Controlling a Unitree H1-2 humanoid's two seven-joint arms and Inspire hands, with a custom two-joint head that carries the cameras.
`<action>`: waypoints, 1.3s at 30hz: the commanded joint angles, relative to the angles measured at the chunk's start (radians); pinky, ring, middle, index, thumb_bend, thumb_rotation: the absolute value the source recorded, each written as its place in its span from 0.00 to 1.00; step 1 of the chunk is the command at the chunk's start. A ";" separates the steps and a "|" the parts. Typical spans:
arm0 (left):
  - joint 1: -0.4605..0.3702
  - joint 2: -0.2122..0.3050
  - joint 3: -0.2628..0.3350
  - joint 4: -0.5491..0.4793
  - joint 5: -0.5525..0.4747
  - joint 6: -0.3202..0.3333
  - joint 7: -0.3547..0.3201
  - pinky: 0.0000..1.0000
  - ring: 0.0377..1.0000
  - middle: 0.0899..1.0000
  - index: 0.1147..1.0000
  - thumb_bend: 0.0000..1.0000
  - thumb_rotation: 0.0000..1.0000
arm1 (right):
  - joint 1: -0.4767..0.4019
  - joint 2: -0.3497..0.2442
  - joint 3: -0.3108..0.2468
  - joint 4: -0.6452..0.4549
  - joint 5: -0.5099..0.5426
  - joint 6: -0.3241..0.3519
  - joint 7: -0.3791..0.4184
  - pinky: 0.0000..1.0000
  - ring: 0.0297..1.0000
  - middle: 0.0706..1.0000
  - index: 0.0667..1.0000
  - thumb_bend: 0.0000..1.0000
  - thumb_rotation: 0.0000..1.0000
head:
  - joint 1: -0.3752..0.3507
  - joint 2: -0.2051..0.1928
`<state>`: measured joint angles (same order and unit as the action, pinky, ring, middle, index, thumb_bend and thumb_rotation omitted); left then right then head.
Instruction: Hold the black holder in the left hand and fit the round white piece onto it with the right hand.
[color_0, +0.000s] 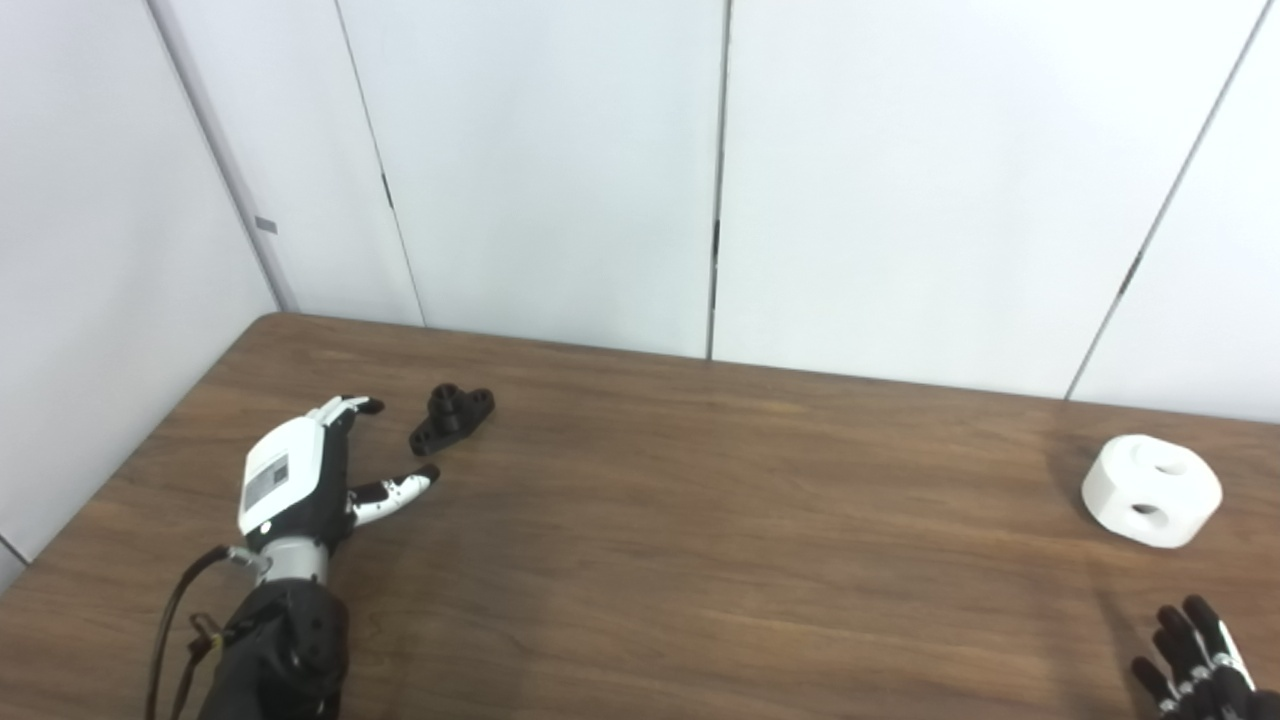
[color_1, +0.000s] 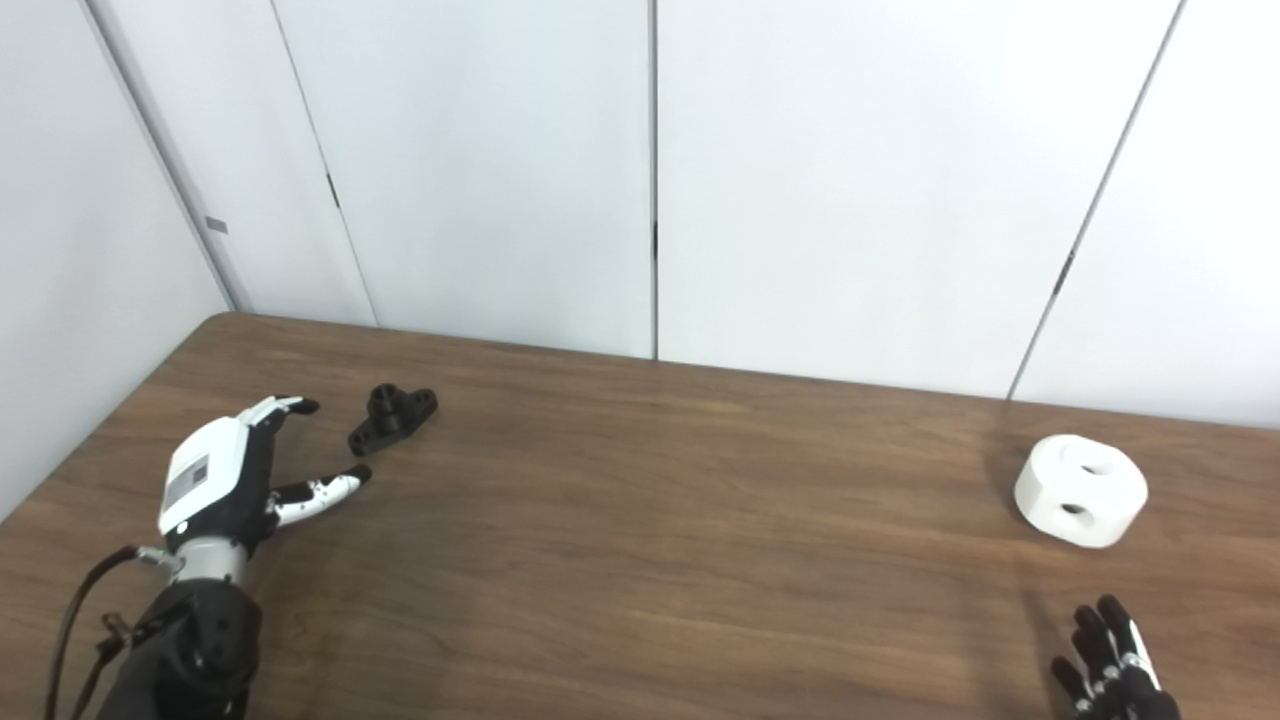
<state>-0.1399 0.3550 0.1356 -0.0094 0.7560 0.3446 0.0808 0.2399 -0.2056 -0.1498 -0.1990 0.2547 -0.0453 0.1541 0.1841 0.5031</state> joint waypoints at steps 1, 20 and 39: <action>-0.052 0.044 -0.008 0.016 0.022 -0.015 0.053 0.92 0.91 0.89 0.76 0.81 0.37 | 0.023 0.005 0.003 0.000 0.010 0.010 0.005 1.00 1.00 0.99 1.00 0.62 1.00 | 0.001 0.003; -0.205 0.068 -0.079 0.223 -0.070 0.044 0.047 0.93 0.95 0.89 0.74 0.84 0.43 | 0.034 0.008 0.006 -0.024 0.006 0.027 -0.003 1.00 1.00 0.98 1.00 0.61 1.00 | -0.004 0.014; -0.287 0.094 -0.136 0.356 -0.104 0.023 0.094 0.96 0.94 0.87 0.68 0.82 0.35 | 0.038 0.020 0.009 -0.034 -0.004 0.024 -0.014 1.00 1.00 0.97 1.00 0.61 1.00 | -0.015 0.018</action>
<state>-0.3750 0.4174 -0.0019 0.3553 0.6524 0.3876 0.1446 0.2596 -0.1895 -0.1442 -0.2237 0.2528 -0.0396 0.1427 0.1687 0.5200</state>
